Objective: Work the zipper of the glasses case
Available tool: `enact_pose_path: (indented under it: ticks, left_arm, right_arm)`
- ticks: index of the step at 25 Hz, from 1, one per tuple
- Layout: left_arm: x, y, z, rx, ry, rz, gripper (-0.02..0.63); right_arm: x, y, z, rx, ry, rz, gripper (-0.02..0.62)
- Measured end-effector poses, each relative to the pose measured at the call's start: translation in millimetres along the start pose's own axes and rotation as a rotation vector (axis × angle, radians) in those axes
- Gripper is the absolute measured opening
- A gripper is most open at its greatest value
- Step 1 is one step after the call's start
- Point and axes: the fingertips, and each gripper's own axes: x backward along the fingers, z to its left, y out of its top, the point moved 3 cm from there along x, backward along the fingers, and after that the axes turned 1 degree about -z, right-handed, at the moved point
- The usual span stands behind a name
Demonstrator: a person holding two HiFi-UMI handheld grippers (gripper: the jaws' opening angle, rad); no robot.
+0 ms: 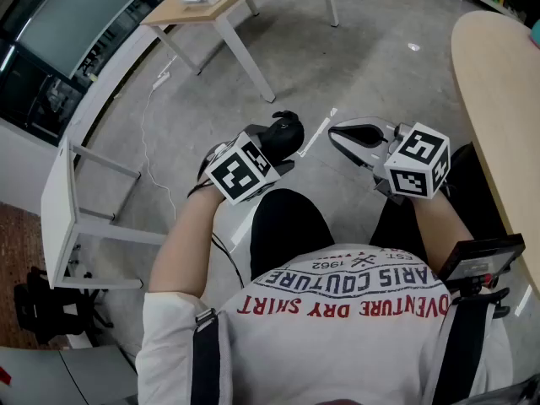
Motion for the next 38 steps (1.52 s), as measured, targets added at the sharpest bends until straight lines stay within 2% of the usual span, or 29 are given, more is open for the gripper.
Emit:
enact_pose_path:
  ticks: [5, 9, 17, 20, 25, 26, 30, 38]
  left_arm:
    - [-4.0, -12.6, 0.2, -0.240, -0.006, 0.261, 0.248]
    - [-2.1, -23.6, 4.5, -0.411, 0.017, 0.456, 0.249]
    - [2.8, -26.9, 16.5, -0.617, 0.085, 0.656, 0.247]
    - [6.2, -24.0, 17.6, -0.656, 0.094, 0.687, 0.247]
    - [10.3, -17.7, 13.0, -0.707, 0.087, 0.682, 0.247]
    - [10.9, -17.2, 11.1, -0.722, 0.083, 0.681, 0.247]
    - [14.6, -12.3, 6.9, -0.782, 0.083, 0.673, 0.247]
    - [14.9, -4.5, 2.2, -0.900, 0.108, 0.677, 0.247]
  right_arm:
    - [2.8, 0.3, -0.5, 0.026, 0.029, 0.019, -0.003]
    - [0.0, -3.3, 4.2, 0.028, 0.052, 0.022, -0.003]
    - [-7.2, -10.3, 15.2, 0.033, 0.092, 0.036, -0.002]
    - [-8.5, -12.9, 16.8, 0.032, 0.101, 0.037, -0.002]
    - [-10.7, -14.4, 23.4, 0.069, 0.127, 0.027, 0.003]
    - [-11.1, -13.9, 25.0, 0.078, 0.137, 0.027, 0.036]
    - [-12.0, -12.1, 30.6, 0.096, 0.177, 0.027, 0.073]
    - [-11.2, -12.5, 35.8, 0.079, 0.234, 0.007, 0.084]
